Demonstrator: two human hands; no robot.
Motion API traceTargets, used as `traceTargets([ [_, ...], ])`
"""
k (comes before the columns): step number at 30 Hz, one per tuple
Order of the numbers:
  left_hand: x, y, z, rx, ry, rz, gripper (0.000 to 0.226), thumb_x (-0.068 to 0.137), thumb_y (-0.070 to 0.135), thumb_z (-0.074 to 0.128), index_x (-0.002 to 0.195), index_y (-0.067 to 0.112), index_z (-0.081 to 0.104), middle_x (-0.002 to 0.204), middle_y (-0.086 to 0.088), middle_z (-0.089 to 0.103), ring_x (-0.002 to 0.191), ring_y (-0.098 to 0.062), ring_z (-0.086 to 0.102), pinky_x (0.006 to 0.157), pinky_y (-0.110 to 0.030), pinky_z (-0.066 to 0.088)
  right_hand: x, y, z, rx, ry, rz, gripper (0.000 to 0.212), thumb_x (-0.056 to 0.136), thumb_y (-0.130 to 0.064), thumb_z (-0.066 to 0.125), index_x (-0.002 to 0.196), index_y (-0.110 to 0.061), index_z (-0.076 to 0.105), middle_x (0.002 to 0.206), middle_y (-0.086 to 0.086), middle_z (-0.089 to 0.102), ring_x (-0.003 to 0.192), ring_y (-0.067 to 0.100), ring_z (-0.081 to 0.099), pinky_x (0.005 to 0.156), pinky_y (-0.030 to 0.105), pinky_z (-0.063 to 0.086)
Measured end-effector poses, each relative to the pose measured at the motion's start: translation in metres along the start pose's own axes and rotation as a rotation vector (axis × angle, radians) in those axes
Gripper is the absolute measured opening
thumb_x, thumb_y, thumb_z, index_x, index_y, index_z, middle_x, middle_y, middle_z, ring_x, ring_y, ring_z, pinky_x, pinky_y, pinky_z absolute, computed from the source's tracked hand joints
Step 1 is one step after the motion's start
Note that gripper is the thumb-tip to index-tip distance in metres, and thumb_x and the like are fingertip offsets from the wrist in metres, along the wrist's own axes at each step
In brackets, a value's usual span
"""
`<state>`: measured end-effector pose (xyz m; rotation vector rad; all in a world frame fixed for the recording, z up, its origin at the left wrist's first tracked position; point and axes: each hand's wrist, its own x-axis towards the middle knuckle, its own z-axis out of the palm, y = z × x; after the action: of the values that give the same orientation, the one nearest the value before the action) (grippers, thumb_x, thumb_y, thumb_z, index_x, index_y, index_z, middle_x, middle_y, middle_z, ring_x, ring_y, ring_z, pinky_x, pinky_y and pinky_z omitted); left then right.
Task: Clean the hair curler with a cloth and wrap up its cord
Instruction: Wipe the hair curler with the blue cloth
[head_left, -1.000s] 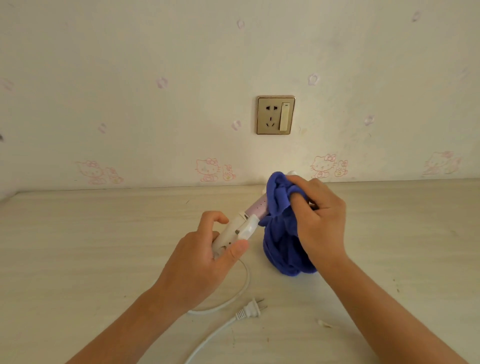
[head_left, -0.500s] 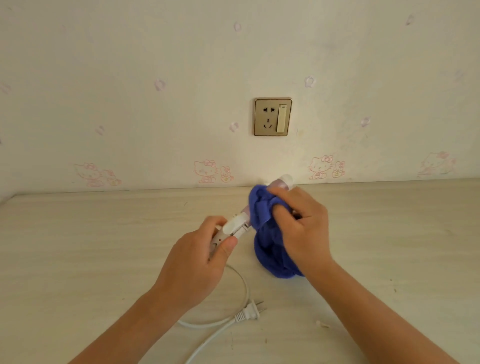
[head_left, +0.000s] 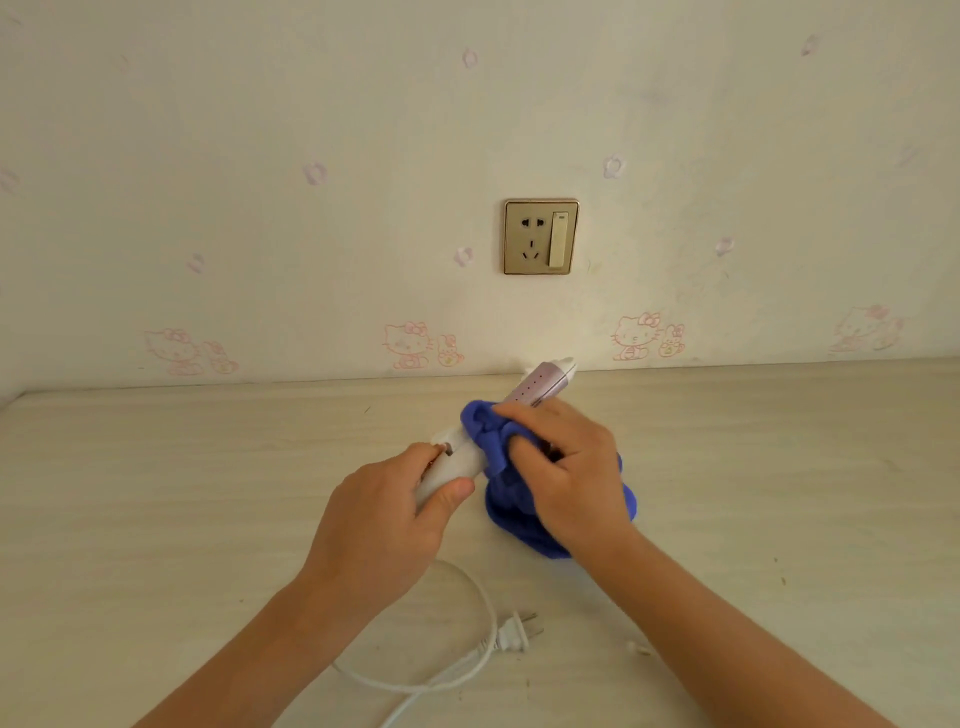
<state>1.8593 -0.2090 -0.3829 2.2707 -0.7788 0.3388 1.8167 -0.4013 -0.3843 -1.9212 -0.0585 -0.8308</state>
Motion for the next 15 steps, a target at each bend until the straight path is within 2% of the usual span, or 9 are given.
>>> traceTargets([
  [2,-0.001,-0.002,-0.002,-0.063,0.010,-0.051,0.035,0.086,0.059,0.066,0.107,0.032,0.058,0.065,0.012,0.064,0.060,-0.012,0.061,0.051,-0.024,0.040,-0.001,0.001,0.003,0.001,-0.020,-0.012,0.039,0.088,-0.006,0.058,0.109,-0.033,0.076,0.084,-0.008,0.068,0.078,0.012,0.064,0.071,0.018,0.048],
  [5,-0.002,-0.002,-0.002,-0.139,-0.050,-0.073,0.055,0.083,0.054,0.072,0.125,0.046,0.037,0.074,0.012,0.068,0.062,-0.009,0.063,0.049,-0.020,0.042,0.011,0.005,-0.017,0.011,0.108,0.039,0.039,0.091,-0.005,0.059,0.108,-0.035,0.078,0.083,-0.011,0.068,0.075,0.009,0.062,0.070,0.016,0.047],
  [7,-0.004,0.000,0.001,-0.130,-0.103,-0.040,0.066,0.084,0.047,0.076,0.131,0.053,0.030,0.077,0.014,0.066,0.064,-0.008,0.063,0.052,-0.017,0.044,0.018,0.007,-0.030,0.035,0.188,0.083,0.036,0.093,-0.005,0.060,0.109,-0.031,0.079,0.078,-0.010,0.066,0.071,0.008,0.059,0.069,0.017,0.047],
  [9,-0.004,0.001,0.004,-0.109,-0.116,-0.005,0.066,0.087,0.037,0.077,0.129,0.055,0.030,0.076,0.013,0.064,0.068,-0.009,0.064,0.054,-0.018,0.045,0.017,0.004,-0.029,0.036,0.194,0.076,0.035,0.093,-0.004,0.059,0.108,-0.029,0.079,0.078,-0.007,0.065,0.071,0.008,0.058,0.068,0.019,0.047],
  [11,-0.002,-0.002,0.004,-0.107,-0.093,0.012,0.062,0.089,0.030,0.075,0.127,0.053,0.033,0.074,0.010,0.064,0.066,-0.012,0.063,0.053,-0.021,0.046,0.008,0.000,-0.015,0.016,0.103,0.029,0.038,0.089,-0.004,0.058,0.107,-0.032,0.078,0.082,-0.007,0.067,0.075,0.011,0.062,0.070,0.021,0.049],
  [13,0.000,-0.006,0.001,-0.142,-0.089,-0.012,0.059,0.089,0.030,0.075,0.125,0.052,0.035,0.072,0.007,0.065,0.060,-0.015,0.063,0.051,-0.027,0.049,-0.003,-0.005,0.001,-0.002,-0.009,-0.017,0.040,0.088,-0.004,0.057,0.108,-0.031,0.078,0.083,-0.011,0.067,0.078,0.010,0.063,0.072,0.019,0.049],
  [15,-0.001,-0.006,-0.002,-0.183,-0.091,-0.063,0.056,0.086,0.037,0.075,0.124,0.054,0.038,0.073,0.005,0.069,0.058,-0.018,0.066,0.054,-0.039,0.055,-0.003,-0.006,0.003,-0.001,-0.011,-0.027,0.039,0.088,-0.003,0.058,0.110,-0.027,0.079,0.080,-0.011,0.065,0.075,0.009,0.062,0.070,0.017,0.048],
])
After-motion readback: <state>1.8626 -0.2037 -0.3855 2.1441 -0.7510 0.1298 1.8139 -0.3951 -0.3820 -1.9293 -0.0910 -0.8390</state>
